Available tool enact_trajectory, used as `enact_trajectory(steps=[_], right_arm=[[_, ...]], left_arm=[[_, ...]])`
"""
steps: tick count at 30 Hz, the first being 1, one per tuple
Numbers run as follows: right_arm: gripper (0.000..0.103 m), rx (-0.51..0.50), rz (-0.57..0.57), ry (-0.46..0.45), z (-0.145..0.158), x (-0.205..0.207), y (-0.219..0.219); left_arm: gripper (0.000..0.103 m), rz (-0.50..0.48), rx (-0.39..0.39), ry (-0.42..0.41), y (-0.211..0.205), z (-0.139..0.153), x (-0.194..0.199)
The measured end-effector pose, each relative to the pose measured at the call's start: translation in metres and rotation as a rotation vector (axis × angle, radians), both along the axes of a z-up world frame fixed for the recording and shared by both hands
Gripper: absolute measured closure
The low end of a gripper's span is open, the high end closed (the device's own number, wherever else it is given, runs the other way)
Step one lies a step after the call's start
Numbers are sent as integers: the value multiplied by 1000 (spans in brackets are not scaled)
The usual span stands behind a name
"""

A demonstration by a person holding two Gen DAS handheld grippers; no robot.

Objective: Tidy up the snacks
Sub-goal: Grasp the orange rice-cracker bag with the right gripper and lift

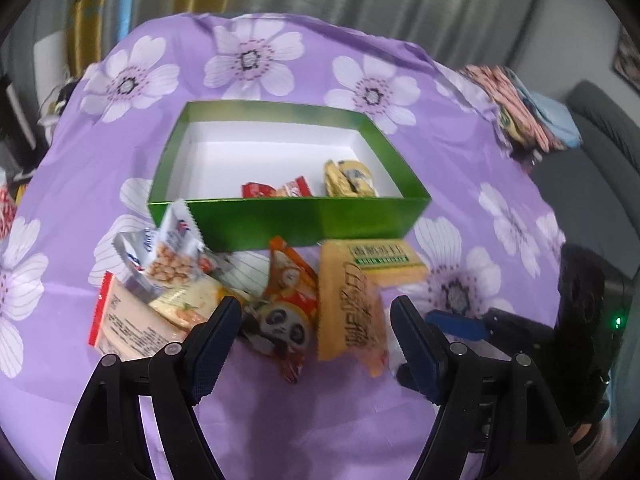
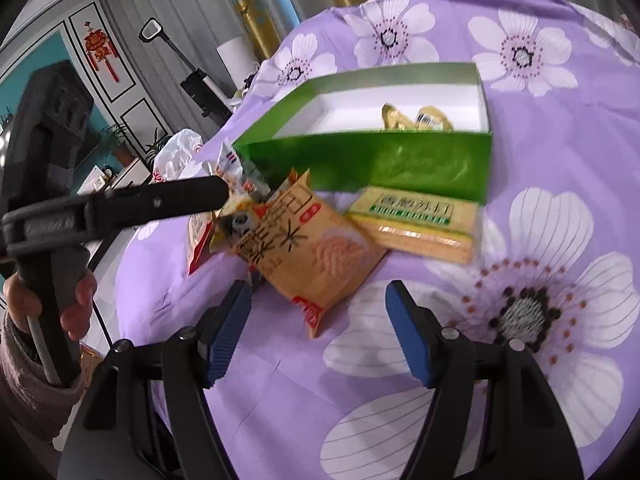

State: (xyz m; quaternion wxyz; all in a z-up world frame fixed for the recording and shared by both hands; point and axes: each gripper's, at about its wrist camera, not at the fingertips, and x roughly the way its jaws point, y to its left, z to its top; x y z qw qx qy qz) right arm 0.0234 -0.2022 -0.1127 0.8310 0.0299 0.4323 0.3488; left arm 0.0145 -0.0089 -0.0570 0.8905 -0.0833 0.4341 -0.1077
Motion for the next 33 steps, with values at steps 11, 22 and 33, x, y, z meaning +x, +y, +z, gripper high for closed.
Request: enact_trajectory(steps=[11,22,33], right_arm=[[33,-30,-1,27,-23,3,13],[33,-8,-5,31,-32,10,18],[58,-36,-13,27,-35,13,23]], left_arm=[[27,-59,9,6,-21,-16,7],[51,-95,17,15,-29,-23,16],[75,-76,20,33,-25,-30,19]])
